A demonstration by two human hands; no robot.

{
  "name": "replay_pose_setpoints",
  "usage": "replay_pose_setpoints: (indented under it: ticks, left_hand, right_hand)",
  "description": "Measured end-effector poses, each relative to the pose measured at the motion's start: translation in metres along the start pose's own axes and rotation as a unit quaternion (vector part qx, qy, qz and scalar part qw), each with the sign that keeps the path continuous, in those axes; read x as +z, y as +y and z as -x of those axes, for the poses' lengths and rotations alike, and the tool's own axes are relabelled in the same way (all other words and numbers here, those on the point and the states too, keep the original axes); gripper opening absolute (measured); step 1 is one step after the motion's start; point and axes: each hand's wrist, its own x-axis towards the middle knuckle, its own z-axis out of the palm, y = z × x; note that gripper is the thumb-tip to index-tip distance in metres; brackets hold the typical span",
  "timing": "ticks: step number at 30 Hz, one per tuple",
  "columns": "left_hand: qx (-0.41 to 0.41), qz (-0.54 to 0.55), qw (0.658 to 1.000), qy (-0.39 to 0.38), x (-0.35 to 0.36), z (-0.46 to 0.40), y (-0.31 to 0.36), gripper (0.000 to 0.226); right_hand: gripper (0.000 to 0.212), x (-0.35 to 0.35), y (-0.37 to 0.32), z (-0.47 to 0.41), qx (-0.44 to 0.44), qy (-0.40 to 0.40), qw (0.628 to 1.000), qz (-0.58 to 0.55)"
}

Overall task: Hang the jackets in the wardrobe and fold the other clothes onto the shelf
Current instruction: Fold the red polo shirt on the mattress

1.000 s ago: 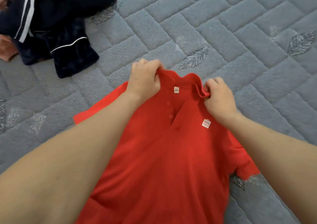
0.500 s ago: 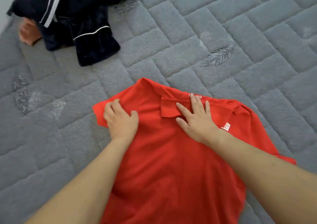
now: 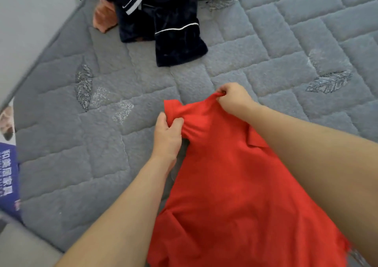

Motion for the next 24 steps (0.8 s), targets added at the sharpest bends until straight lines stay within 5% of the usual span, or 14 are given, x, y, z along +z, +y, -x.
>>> replay_pose_setpoints:
  ticks: [3,7,10,13,16,19,21,22,24]
  left_hand:
    - [0.028,-0.025,0.999,-0.024,0.001,-0.001,0.008,0.014]
    - [0.126,-0.135,0.983,-0.015,-0.003,0.002,0.009,0.015]
    - [0.191,-0.288,0.938,0.022,-0.004,0.002,0.01,0.018]
    - [0.1,-0.466,0.879,0.02,0.006,-0.003,0.016,0.022]
    - [0.11,-0.492,0.862,0.051,0.043,0.008,0.027,0.034]
    - [0.163,-0.512,0.834,-0.124,0.092,0.047,0.023,0.052]
    - [0.135,-0.59,0.746,-0.279,0.118,0.084,0.007,0.062]
    - [0.142,-0.629,0.706,-0.293,0.129,0.103,0.0,0.061]
    - [0.195,-0.659,0.68,-0.255,0.148,0.14,-0.012,0.05]
  right_hand:
    - [0.014,-0.009,0.002,-0.007,0.003,0.089,0.991,-0.099]
    - [0.006,-0.007,0.023,0.003,0.034,0.037,0.996,-0.071]
    - [0.036,-0.011,0.046,0.024,0.025,0.03,0.999,0.018]
    - [0.059,-0.026,0.082,0.055,0.047,0.037,0.994,0.093]
    - [0.07,-0.047,0.131,0.088,0.106,0.042,0.987,0.117]
    - [0.076,-0.072,0.179,0.126,0.146,0.048,0.979,0.131]
    - [0.084,-0.086,0.212,0.158,0.174,0.04,0.974,0.137]
    - [0.088,-0.093,0.228,0.176,0.186,0.032,0.973,0.133]
    - [0.095,-0.105,0.261,0.211,0.198,0.002,0.973,0.121]
